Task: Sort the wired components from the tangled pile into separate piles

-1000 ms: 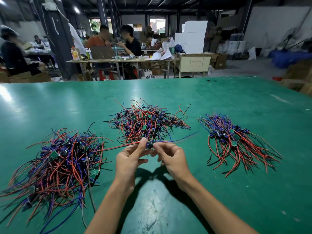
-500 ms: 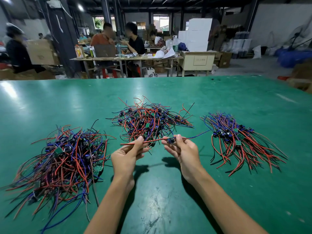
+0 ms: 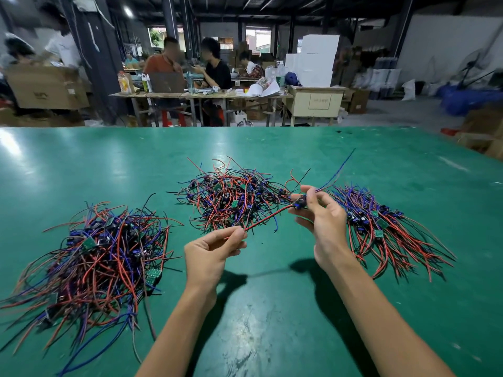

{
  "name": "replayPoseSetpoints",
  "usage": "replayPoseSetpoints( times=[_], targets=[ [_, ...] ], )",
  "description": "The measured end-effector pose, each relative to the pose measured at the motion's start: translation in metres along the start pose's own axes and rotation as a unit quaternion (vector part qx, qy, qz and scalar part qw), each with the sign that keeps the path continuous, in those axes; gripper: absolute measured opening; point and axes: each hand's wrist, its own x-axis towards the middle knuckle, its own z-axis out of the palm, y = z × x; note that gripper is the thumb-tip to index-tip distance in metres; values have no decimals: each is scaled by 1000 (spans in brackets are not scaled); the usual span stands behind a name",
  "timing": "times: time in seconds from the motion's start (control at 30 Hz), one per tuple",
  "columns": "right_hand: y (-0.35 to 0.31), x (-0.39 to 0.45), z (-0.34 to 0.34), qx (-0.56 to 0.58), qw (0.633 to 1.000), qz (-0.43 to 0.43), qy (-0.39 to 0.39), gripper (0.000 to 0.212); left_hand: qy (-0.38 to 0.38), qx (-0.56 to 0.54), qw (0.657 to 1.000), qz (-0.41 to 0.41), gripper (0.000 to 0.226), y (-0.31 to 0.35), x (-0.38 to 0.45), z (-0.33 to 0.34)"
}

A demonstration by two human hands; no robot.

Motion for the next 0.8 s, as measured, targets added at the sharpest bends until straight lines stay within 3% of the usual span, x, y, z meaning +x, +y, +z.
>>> replayPoseSetpoints(
  times=[0.1, 0.2, 0.3, 0.4, 0.53, 0.67, 0.73, 0.8],
  targets=[
    [8, 2, -6, 103, 992, 64, -45, 19, 32, 61, 995, 66, 17, -1, 2, -2],
    [21, 0, -12, 177, 974, 129, -63, 21, 62, 160, 973, 155, 36, -4, 2, -3],
    [28, -1, -15, 204, 966, 148, -54, 22, 70, 221, 944, 232, 53, -8, 1, -5],
    [31, 0, -18, 199, 969, 136, -48, 21, 69, 238, 934, 257, 47, -9, 2, -6],
    [28, -1, -19, 97, 991, 88, 10, 19, 37, 182, 967, 172, 13, -4, -1, 1],
    [11, 13, -21, -18, 997, 60, 47, 23, -4, 111, 989, 101, 13, -3, -2, 1],
    [-12, 37, -27, -128, 990, 23, 60, 23, -3, 108, 990, 95, 12, -4, -2, 0],
    [-38, 70, -38, -289, 954, -26, 69, 25, 9, 113, 989, 91, 12, -5, 0, 0]
  ],
)
